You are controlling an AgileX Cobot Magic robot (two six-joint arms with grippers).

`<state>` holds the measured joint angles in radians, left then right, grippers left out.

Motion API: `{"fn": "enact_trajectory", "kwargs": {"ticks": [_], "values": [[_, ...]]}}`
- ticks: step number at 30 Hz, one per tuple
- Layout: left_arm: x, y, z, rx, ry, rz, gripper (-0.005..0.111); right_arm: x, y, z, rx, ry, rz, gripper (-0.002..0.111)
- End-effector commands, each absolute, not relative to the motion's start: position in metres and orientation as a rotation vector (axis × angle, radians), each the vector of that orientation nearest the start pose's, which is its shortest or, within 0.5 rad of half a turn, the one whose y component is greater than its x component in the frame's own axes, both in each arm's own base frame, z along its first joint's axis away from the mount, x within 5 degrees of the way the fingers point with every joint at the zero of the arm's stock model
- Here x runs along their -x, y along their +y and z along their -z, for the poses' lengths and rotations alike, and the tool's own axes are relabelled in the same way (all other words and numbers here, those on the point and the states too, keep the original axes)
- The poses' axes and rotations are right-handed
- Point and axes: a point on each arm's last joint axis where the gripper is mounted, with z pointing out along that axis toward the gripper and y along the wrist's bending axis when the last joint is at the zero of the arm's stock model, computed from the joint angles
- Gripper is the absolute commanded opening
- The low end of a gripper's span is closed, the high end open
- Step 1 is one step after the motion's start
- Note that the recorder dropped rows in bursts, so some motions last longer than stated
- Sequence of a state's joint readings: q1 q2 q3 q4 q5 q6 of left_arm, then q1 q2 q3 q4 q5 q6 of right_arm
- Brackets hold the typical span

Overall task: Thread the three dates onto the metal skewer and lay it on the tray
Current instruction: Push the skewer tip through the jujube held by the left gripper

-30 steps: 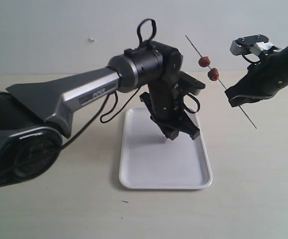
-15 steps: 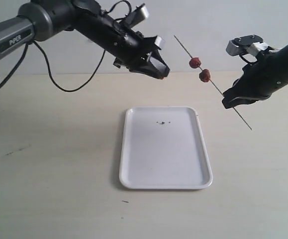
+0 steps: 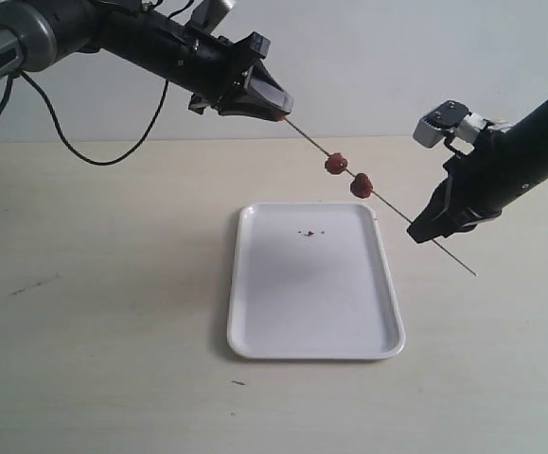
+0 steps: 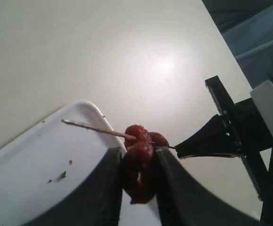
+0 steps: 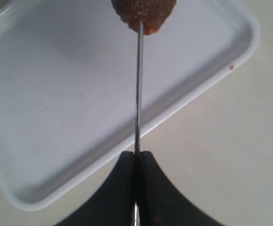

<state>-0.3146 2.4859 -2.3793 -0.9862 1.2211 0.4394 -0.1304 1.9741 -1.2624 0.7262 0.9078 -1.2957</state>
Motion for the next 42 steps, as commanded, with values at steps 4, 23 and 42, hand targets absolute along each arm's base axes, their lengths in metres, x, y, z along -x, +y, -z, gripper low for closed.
{"fn": "enact_trajectory", "kwargs": {"ticks": [4,23,42], "values": [[-0.485,-0.219,-0.243,-0.652,2.350,1.295,0.025,-0.376,0.000,-0.164,0.987,2.483,-0.625,0.000],[-0.493,-0.201,-0.244,-0.586,2.351,1.297,0.025,-0.373,0.009,-0.170,1.090,2.359,-0.752,0.000],[-0.497,-0.191,-0.245,-0.529,2.352,1.321,0.025,-0.376,0.009,-0.171,1.054,2.343,-0.734,0.000]]}}
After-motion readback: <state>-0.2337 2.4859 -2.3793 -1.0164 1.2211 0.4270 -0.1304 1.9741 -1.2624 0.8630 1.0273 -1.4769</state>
